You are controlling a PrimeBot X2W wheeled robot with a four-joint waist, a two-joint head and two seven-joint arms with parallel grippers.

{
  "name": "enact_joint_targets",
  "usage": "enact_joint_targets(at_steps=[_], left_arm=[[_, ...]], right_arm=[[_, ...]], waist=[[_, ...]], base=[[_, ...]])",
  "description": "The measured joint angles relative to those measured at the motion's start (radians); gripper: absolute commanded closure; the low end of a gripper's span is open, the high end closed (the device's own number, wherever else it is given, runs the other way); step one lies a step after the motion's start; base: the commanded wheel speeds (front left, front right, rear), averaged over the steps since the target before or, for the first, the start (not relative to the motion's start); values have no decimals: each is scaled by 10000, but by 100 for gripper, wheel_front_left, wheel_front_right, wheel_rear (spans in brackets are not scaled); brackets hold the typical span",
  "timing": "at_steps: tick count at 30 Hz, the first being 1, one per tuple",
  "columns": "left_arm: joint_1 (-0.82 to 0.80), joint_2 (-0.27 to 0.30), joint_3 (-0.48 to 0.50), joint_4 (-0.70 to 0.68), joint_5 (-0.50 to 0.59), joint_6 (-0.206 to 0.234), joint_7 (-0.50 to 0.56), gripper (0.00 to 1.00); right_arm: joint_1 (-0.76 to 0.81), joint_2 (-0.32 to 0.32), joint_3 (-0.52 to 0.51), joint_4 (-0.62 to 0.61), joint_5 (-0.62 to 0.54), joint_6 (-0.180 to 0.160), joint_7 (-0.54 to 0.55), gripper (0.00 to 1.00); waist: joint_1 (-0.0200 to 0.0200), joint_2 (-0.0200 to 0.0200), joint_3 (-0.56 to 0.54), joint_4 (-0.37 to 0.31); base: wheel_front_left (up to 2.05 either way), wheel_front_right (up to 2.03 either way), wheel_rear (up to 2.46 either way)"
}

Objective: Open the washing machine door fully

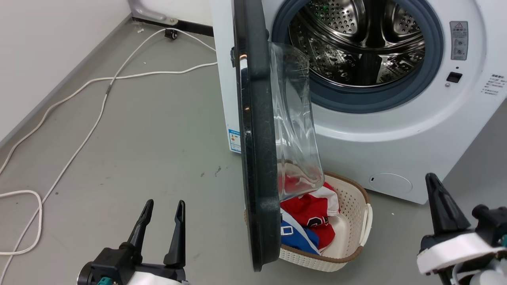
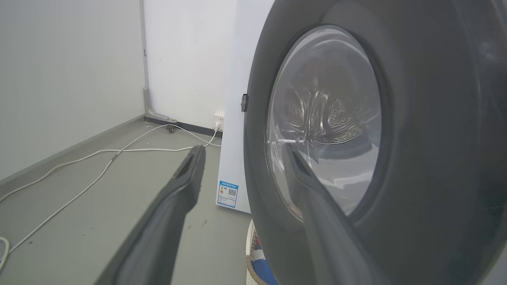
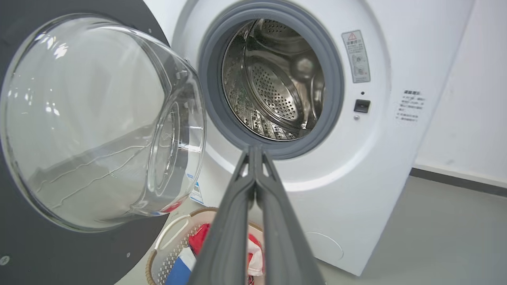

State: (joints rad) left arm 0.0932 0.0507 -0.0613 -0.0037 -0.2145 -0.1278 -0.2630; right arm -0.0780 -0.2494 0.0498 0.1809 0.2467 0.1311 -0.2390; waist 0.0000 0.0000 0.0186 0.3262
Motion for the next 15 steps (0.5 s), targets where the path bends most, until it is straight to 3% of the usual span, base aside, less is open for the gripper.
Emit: enact_joint_targets(at_steps=[3, 4, 5, 6, 15], left_arm=[[-2, 2, -42, 42, 0, 0, 0, 0], [-2, 2, -61, 52, 2, -2, 0, 0], [-2, 2, -84, 67, 4, -2, 0, 0], [-2, 2, -113, 81, 6, -2, 0, 0], [-18, 2, -286, 431, 4, -12, 0, 0]], right_arm=[[340, 805, -639, 65, -715, -2, -155, 100], [433, 1041, -798, 59, -894, 0, -173, 82], [495, 1269, -924, 58, -991, 0, -192, 56], [575, 1419, -997, 50, -1032, 0, -211, 0], [835, 1885, -1262, -184, -1444, -2, -242, 0]], waist=[[0, 0, 7, -72], [0, 0, 5, -94], [0, 0, 6, -117], [0, 0, 6, -139], [0, 0, 66, -237]], base=[[0, 0, 0], [0, 0, 0], [0, 0, 0], [0, 0, 0], [0, 0, 0]])
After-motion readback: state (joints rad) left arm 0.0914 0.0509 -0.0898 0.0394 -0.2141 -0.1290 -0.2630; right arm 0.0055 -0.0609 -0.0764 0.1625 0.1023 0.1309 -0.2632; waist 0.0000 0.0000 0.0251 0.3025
